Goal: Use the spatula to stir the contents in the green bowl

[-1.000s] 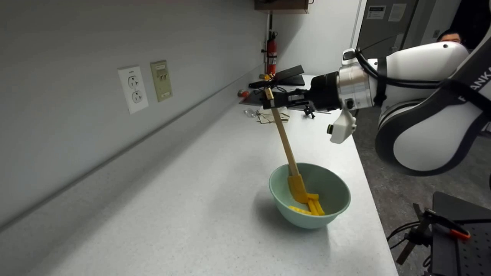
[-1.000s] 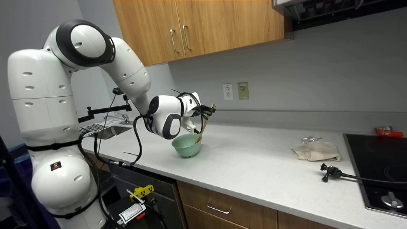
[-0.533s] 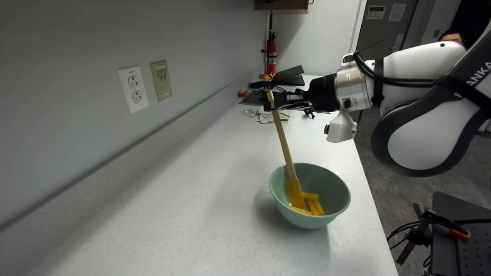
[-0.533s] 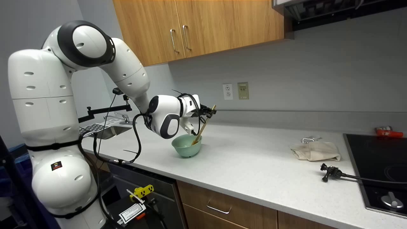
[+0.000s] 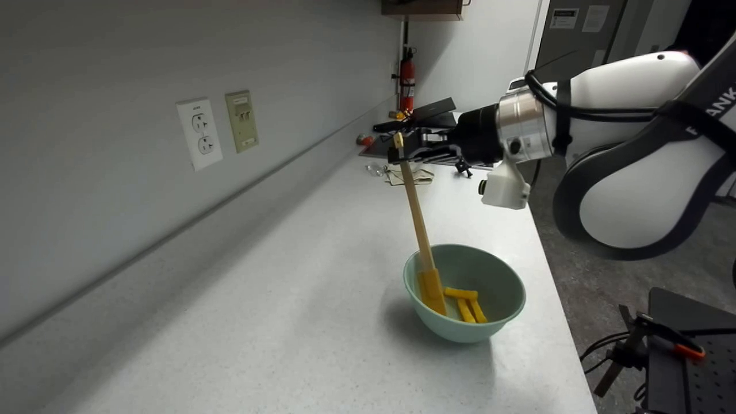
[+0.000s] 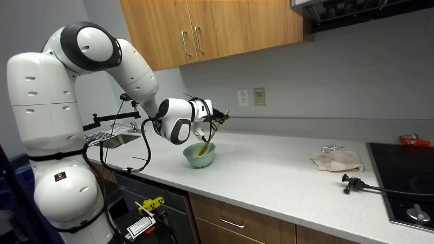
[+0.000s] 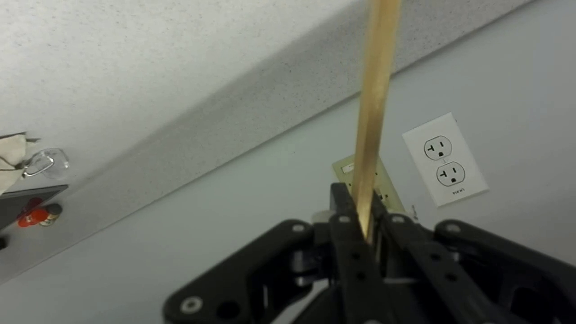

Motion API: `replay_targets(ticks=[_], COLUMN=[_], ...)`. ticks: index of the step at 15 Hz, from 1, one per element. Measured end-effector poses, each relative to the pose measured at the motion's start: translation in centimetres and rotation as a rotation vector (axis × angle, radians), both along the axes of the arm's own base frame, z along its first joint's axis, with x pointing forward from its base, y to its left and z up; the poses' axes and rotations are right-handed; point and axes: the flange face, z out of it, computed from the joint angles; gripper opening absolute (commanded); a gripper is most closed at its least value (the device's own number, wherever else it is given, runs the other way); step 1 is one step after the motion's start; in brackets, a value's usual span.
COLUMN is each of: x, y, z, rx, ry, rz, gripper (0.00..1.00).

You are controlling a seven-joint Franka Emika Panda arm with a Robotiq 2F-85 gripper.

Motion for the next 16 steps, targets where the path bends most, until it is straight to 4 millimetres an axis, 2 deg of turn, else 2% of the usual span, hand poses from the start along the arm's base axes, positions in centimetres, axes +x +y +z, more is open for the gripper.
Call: replay_targets(ticks=[7,12,16], x=[0.1,0.6,0.7], y=[0.8,-0.7,-1.2], z=[1.0,-0.1,-0.2], rx=[-0.053,-0.205,-0.230], ry=[0.056,0.225,0.226], rz=[0.065,0.135,0.138], gripper=[0.02,0.02,0.02])
